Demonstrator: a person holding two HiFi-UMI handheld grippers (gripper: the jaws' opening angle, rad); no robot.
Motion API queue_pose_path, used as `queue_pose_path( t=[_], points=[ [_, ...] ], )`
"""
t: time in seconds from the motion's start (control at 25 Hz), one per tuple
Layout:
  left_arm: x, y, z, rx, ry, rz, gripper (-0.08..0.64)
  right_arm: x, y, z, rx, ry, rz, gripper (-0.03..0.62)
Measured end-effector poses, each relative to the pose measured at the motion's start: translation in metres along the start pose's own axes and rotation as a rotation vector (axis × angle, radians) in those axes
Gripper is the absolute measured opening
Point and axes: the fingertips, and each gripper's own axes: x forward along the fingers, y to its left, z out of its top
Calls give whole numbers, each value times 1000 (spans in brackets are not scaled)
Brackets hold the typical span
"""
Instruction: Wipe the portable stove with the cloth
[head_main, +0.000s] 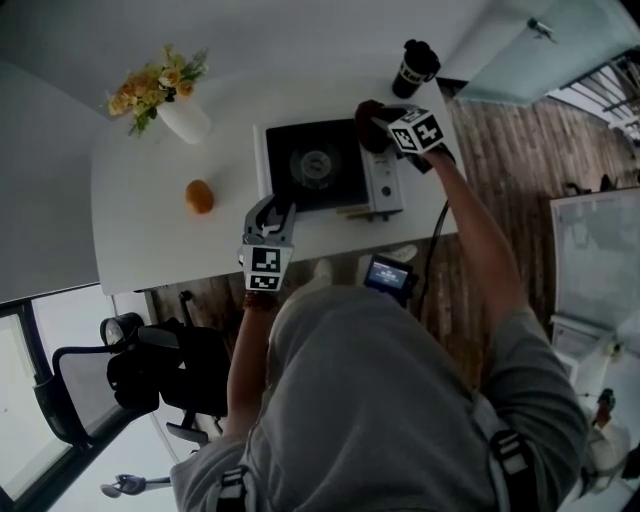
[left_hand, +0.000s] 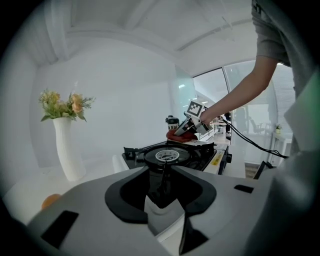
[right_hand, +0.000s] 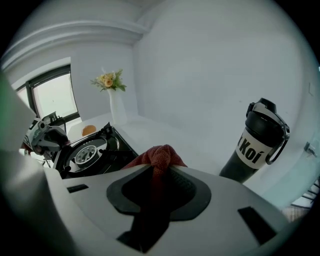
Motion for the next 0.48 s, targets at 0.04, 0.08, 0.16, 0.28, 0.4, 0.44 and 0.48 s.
queue_pose_path(
  t=[0.04,0.08,0.16,0.28,0.4,0.44,0.48],
  points=[
    [1,0,-1,-4,5,3,157,0,0,0,-2,0,0,97],
    [2,0,-2,-8,9,5,164,0,1,0,-3,-1,-3,97],
    [2,0,-3,-12,12,3,171,0,1,0,-3,-5,-10,97],
    [2,-1,-2,-13,-1,2,175,-1,1,-1,-2,-3,-22,97],
    [2,0,-2,-18,-10,5,175,-1,1,-3,-3,0,-24,95],
    [2,1,-2,-21,-10,7,175,-1,2,-3,-4,0,-22,94],
    [2,1,-3,-23,-9,8,175,-1,3,-4,-7,0,-20,94]
  ],
)
